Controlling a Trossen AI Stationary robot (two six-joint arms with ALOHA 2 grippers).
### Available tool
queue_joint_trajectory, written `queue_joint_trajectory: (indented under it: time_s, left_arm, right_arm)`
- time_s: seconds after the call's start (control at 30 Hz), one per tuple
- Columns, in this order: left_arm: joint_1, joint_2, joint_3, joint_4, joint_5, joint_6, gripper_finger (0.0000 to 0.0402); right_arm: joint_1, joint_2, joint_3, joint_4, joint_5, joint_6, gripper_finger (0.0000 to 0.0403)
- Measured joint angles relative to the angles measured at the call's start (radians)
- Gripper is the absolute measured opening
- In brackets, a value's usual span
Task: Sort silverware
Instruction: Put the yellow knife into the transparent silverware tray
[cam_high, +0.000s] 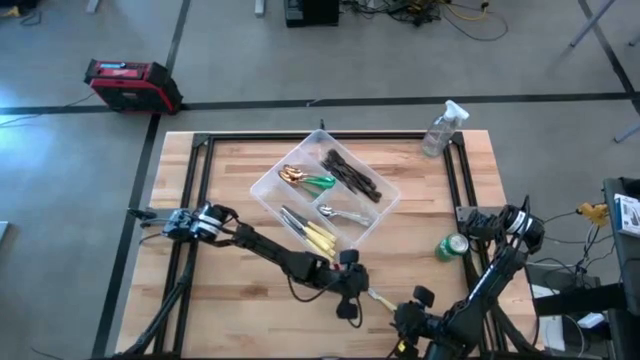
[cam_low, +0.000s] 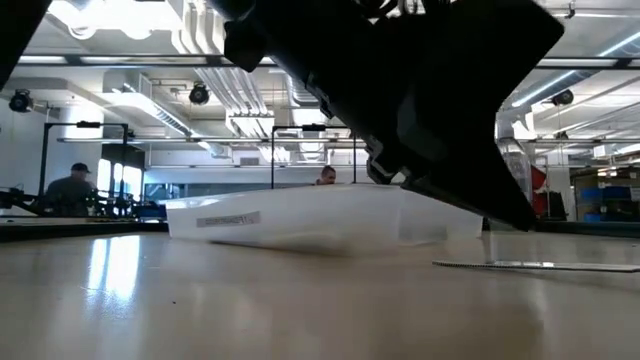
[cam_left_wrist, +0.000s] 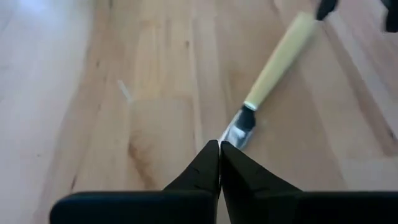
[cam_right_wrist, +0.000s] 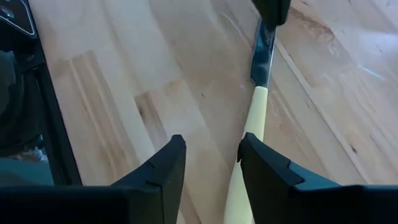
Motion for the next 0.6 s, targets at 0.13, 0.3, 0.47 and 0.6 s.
queue_joint_trajectory:
  time_s: [0.13, 0.3, 0.47, 0.6]
  left_arm:
    - [0.005, 0.0, 0.0, -0.029, -0.026, -0.015, 0.0]
    - [0.005, -0.003, 0.0, -0.064, -0.05, -0.029, 0.0]
    - [-0.001, -0.026, -0.001, -0.095, -0.074, -0.045, 0.0]
    - [-0.004, -0.041, 0.048, -0.165, -0.056, 0.124, 0.0]
  right_arm:
    - [0.002, 0.0, 0.0, 0.008, -0.002, 0.001, 0.0137]
    - [0.006, 0.0, 0.0, 0.008, -0.002, 0.001, 0.0134]
    - [0.005, 0.0, -0.001, 0.007, 0.001, -0.001, 0.0128]
    - [0.005, 0.0, -0.003, 0.008, 0.003, -0.001, 0.0124]
